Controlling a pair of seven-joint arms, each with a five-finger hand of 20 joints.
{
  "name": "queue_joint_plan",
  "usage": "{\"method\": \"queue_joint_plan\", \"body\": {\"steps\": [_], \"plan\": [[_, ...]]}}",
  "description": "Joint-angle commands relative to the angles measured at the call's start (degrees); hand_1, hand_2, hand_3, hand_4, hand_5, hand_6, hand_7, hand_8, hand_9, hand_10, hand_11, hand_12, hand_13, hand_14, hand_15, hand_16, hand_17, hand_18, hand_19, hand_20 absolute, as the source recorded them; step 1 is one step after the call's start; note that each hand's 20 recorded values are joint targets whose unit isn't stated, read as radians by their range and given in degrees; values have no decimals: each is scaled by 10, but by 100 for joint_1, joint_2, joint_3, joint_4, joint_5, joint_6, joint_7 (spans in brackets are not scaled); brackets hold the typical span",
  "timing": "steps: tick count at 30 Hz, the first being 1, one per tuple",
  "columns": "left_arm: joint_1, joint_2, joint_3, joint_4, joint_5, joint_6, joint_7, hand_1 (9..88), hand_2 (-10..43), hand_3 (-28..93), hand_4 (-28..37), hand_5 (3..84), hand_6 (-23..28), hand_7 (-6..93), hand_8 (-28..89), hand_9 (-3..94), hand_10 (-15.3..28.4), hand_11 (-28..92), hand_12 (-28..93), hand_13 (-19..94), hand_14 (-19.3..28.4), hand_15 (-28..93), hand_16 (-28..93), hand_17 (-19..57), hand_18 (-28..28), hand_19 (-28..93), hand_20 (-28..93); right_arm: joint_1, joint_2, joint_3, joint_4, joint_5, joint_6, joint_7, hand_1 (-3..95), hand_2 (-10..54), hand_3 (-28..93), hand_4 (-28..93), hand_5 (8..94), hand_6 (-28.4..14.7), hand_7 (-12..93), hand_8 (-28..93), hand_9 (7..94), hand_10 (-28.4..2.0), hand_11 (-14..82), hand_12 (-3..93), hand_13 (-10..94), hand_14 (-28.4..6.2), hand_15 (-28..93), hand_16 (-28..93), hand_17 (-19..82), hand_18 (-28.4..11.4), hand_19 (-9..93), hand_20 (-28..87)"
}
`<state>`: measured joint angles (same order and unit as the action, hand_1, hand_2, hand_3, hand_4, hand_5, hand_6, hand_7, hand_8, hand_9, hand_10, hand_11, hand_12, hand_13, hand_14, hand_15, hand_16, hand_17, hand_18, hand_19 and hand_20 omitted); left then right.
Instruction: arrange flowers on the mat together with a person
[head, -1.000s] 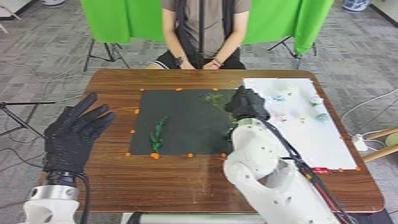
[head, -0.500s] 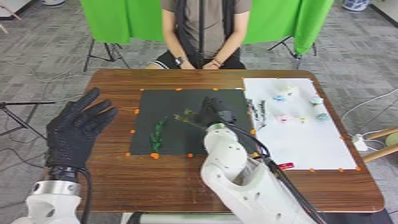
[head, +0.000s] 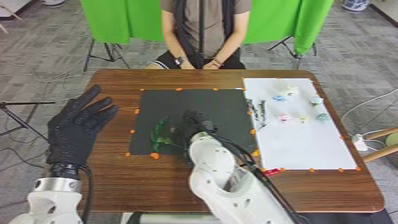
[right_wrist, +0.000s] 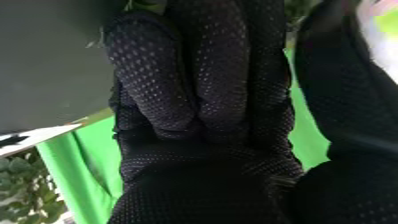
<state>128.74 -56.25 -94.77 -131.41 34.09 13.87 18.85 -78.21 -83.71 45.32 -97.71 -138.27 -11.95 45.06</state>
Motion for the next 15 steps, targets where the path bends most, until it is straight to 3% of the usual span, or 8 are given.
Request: {"method": "queue_joint_plan", "body": {"steps": [1,6,9,15], "plan": [[82,25,39,13,-14,-18,-22,221,97,768,-283,391,113,102,-83,387,232,265,102,296,284,519,-115,-51,270,693,-132,15,-177,36,-26,66,77,35,360,-88,725,-283,935,6,175,-133,937,-127,396,158,822,-122,654,134,270,-208,897,-78],[129,14,17,-5,-12,13,-13,221,97,768,-283,391,113,102,-83,387,232,264,102,296,284,518,-114,-51,269,692,-133,119,-52,-80,-33,-74,332,131,353,-79,719,-283,920,2,155,-132,937,-125,397,155,825,-121,653,131,272,-213,901,-81],[160,-33,11,-14,-6,6,-80,220,96,769,-283,391,113,102,-83,388,232,264,102,296,284,518,-115,-51,270,693,-132,200,14,-116,-19,-145,420,247,350,-78,719,-283,910,3,149,-129,937,-124,392,155,826,-121,652,130,273,-215,902,-84],[263,-68,8,-38,-22,42,-8,220,96,768,-283,392,114,102,-84,388,232,266,103,295,284,518,-114,-51,270,693,-133,412,276,-224,-130,-65,900,478,342,-71,716,-283,905,-1,144,-127,937,-123,388,154,832,-121,644,127,278,-218,907,-91]]}}
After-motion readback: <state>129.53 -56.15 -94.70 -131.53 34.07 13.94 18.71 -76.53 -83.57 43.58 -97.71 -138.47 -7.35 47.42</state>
